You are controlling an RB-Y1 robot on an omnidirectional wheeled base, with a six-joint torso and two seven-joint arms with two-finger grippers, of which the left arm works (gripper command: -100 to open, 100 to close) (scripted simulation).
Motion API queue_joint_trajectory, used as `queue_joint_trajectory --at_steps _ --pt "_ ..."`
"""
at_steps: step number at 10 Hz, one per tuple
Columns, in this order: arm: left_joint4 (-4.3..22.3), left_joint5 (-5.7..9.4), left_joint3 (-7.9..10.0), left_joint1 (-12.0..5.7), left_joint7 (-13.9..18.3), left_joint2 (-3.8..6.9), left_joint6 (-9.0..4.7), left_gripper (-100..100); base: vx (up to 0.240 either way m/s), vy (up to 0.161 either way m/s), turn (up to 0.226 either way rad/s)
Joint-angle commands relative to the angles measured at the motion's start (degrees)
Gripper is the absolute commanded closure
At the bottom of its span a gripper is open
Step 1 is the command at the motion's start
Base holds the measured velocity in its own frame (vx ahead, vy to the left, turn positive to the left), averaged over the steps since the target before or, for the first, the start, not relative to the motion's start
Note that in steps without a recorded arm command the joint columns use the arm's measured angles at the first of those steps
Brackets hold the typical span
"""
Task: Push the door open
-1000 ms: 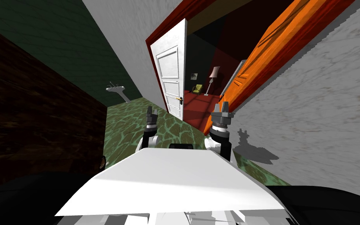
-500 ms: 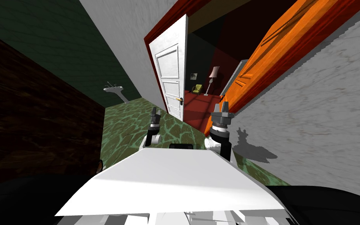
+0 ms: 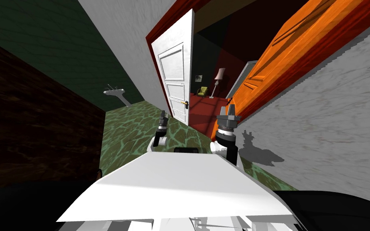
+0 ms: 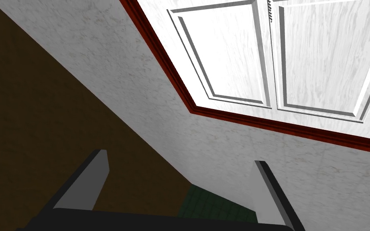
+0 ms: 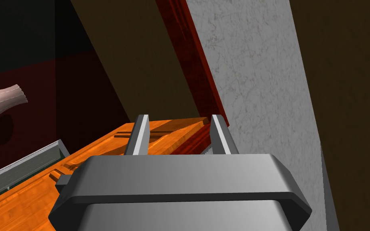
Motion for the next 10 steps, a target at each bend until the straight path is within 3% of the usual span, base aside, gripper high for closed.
queue_joint_trajectory --at_steps 1,9,10 --pt "2.5 -0.01 -0.28 -1.59 0.52 0.34 0.15 -100 0.097 0.043 -0.026" --pt "14.44 -0.34 -2.41 -9.06 2.77 1.0 0.77 -100 0.097 0.056 -0.027" --pt "14.69 -0.34 -2.41 -9.06 2.77 1.0 0.77 -100 0.061 0.032 -0.009"
